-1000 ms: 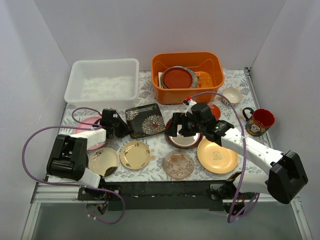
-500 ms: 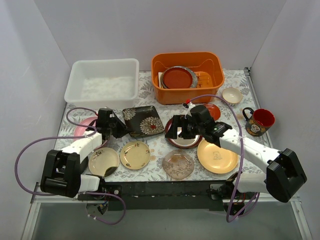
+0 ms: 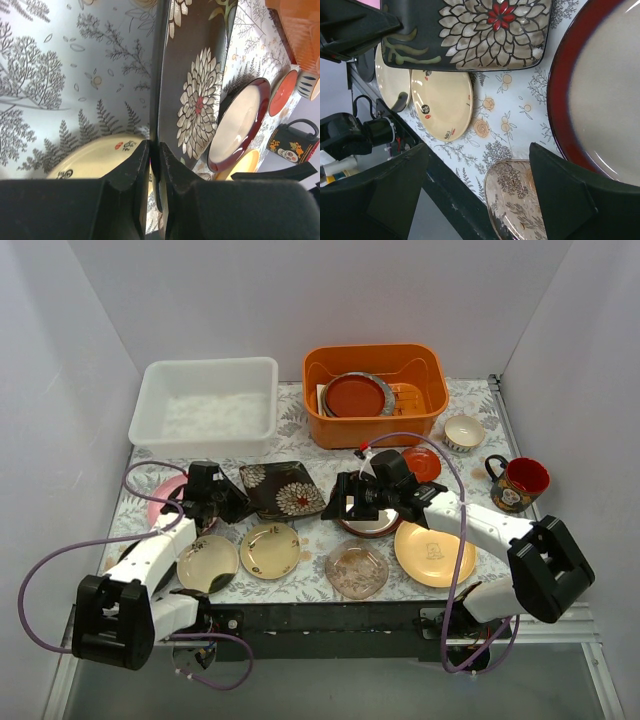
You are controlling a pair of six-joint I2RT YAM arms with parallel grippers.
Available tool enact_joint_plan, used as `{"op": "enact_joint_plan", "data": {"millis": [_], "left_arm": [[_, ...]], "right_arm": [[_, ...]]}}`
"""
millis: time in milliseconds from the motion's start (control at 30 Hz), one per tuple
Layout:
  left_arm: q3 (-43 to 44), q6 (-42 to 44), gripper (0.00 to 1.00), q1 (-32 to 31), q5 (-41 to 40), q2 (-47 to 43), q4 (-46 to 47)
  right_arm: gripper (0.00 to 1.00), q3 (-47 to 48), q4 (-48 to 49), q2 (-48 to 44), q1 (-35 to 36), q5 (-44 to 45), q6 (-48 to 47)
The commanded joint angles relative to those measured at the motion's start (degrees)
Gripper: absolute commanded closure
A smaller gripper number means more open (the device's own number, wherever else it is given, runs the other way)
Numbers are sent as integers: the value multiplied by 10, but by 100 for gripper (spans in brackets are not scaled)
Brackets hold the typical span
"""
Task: Place the plates into the plastic bin on the countertop
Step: Place the plate in the plastic bin.
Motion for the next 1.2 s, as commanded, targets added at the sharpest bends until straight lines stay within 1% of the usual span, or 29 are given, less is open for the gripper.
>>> {"op": "enact_joint_plan", "data": {"millis": [0,33,100,233,367,567,700,833,900,967,1100,1167], "left_arm": [[30,-26,100,0,31,-53,-3],[30,-31,100,0,41,-56,-1],[36,-35,100,1,54,-59,1],[50,-35,100,0,56,-74,-19],[60,-38,100,0,52,-88,-30],[95,-28,100,0,41,-100,-58],[115,-23,100,0,55,-102,-70],[117,-14,100,0,73,-107,-75],[115,-8,100,0,80,-112,-78],[114,-6,100,0,89,-118,-78],[109,-1,100,0,96,-131,-86],[107,1,100,0,105,-134,-90]], "right_arm": [[12,14,31,6,4,-41,18],[12,12,54,7,4,-52,21],[13,5,67,12,4,-62,34],[18,-4,105,24,4,-90,93],[23,-1,113,45,4,-107,117],[24,10,71,49,4,-89,106],[23,10,51,45,1,-70,99],[22,-7,76,43,-7,-74,110],[22,-20,118,43,-19,-86,123],[22,-28,140,47,-28,-94,139],[22,-17,164,63,-39,-111,144],[22,-4,159,76,-43,-118,145]]}}
